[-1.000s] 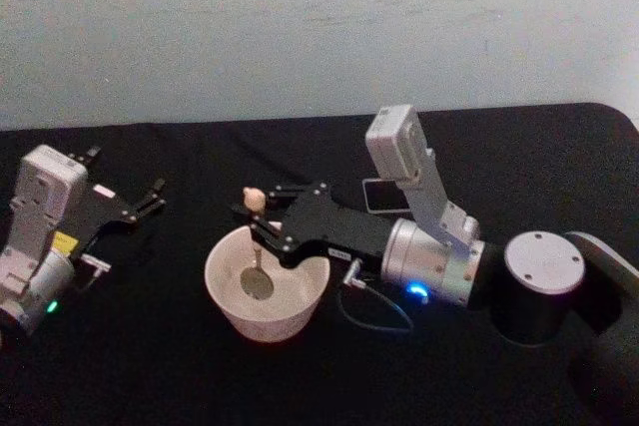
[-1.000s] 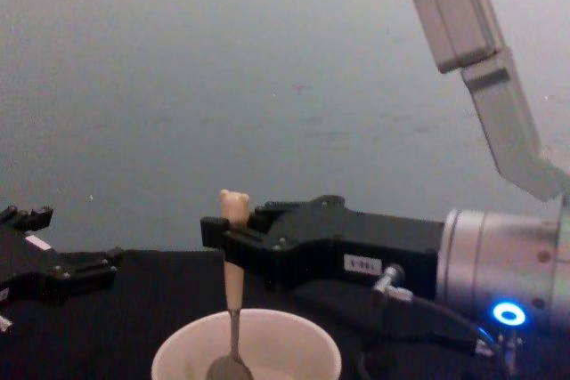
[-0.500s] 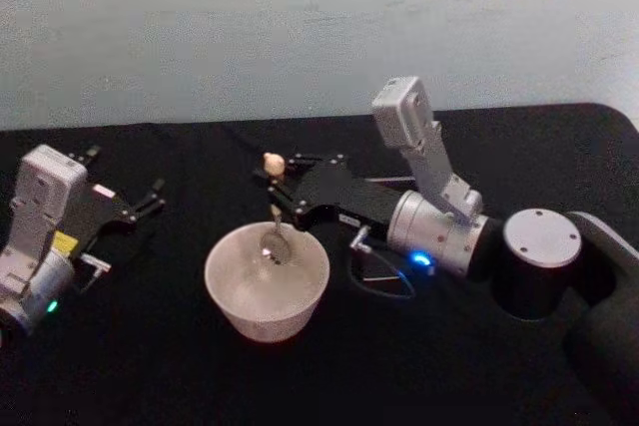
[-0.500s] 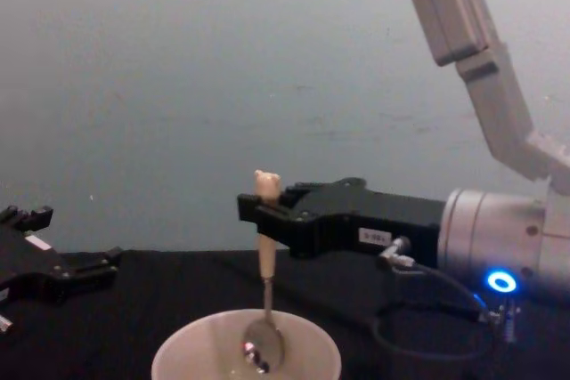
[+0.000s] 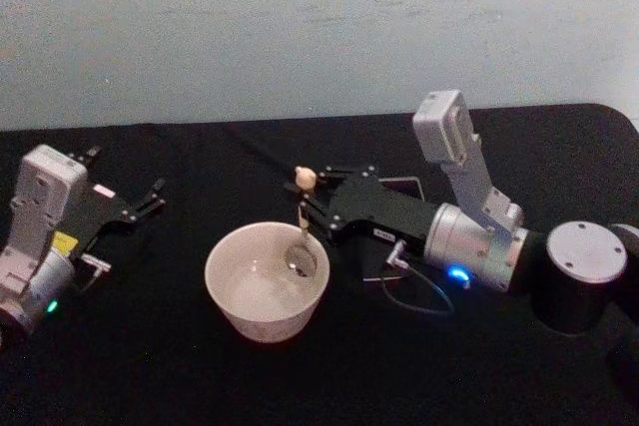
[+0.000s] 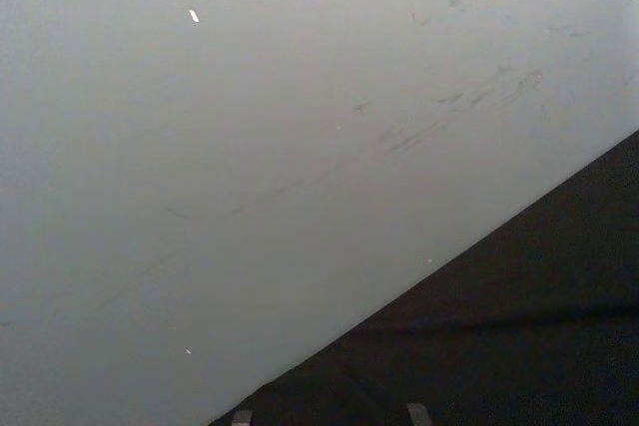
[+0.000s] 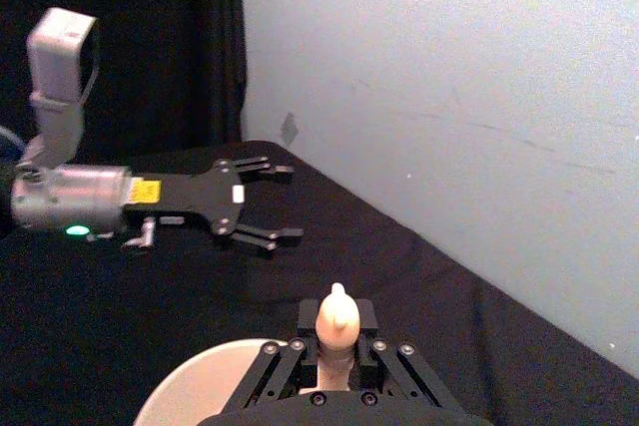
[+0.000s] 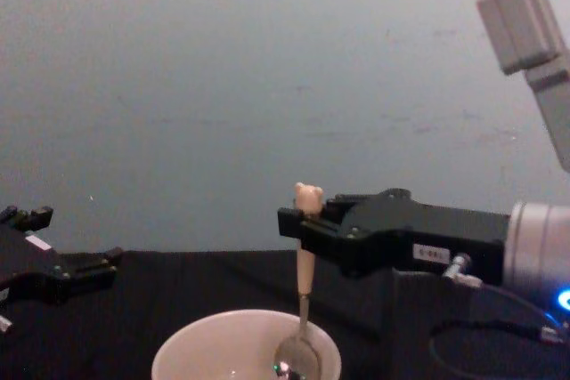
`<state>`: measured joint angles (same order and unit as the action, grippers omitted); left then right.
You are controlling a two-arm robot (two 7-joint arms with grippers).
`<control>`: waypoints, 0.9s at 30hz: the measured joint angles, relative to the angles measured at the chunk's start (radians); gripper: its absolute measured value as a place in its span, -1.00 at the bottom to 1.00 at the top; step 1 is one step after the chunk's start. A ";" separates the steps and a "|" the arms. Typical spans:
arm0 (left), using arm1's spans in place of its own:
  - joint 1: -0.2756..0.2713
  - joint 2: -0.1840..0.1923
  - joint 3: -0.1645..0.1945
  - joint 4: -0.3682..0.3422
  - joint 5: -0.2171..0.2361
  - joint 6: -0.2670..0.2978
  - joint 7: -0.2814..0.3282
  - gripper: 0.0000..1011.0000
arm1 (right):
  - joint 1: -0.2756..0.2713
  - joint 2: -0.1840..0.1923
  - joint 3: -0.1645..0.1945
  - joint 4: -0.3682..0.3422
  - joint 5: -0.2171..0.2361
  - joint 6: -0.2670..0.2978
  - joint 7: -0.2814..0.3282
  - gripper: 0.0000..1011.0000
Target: Pick up the stirring spoon with one hand, stir inside the cup, then place it back in its original position.
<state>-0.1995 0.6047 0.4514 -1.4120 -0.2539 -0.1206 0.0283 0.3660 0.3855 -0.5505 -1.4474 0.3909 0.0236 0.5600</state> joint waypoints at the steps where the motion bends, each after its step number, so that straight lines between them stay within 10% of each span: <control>1: 0.000 0.000 0.000 0.000 0.000 0.000 0.000 0.98 | -0.005 0.005 0.001 -0.007 0.002 0.001 0.002 -0.59; 13: 0.000 0.000 0.000 0.000 0.000 0.000 0.000 0.98 | -0.074 0.075 -0.008 -0.126 0.058 0.023 0.049 -0.59; 27: 0.000 0.000 0.000 0.000 0.000 0.000 0.000 0.98 | -0.022 0.017 -0.063 -0.089 0.060 0.042 0.034 -0.59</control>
<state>-0.1995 0.6047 0.4514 -1.4120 -0.2539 -0.1205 0.0283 0.3436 0.4028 -0.6135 -1.5368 0.4508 0.0660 0.5936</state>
